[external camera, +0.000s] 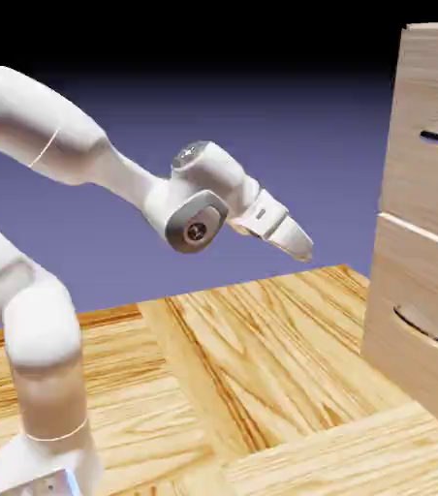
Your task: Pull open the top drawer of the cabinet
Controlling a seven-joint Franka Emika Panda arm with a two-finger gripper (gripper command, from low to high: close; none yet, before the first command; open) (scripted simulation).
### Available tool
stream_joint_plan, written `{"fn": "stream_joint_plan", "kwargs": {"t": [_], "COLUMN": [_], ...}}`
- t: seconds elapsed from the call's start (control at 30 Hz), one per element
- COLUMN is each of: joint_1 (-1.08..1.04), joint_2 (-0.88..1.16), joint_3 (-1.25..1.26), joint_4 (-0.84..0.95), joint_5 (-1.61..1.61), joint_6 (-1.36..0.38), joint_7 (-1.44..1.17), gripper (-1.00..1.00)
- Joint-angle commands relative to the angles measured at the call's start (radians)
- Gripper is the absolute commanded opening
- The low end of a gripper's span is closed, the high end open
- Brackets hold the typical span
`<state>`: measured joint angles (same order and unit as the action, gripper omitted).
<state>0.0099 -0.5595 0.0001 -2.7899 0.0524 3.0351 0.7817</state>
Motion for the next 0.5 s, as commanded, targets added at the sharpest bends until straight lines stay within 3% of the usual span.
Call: {"fn": "stream_joint_plan", "kwargs": {"t": [0.0, 0.47], "joint_1": [-0.002, -0.026], "joint_2": [0.009, 0.130], "joint_3": [0.000, 0.001], "joint_4": [0.017, 0.250], "joint_5": [0.044, 0.652], "joint_6": [-0.002, -0.023], "joint_7": [0.034, 0.506], "gripper": [1.00, 1.00]}}
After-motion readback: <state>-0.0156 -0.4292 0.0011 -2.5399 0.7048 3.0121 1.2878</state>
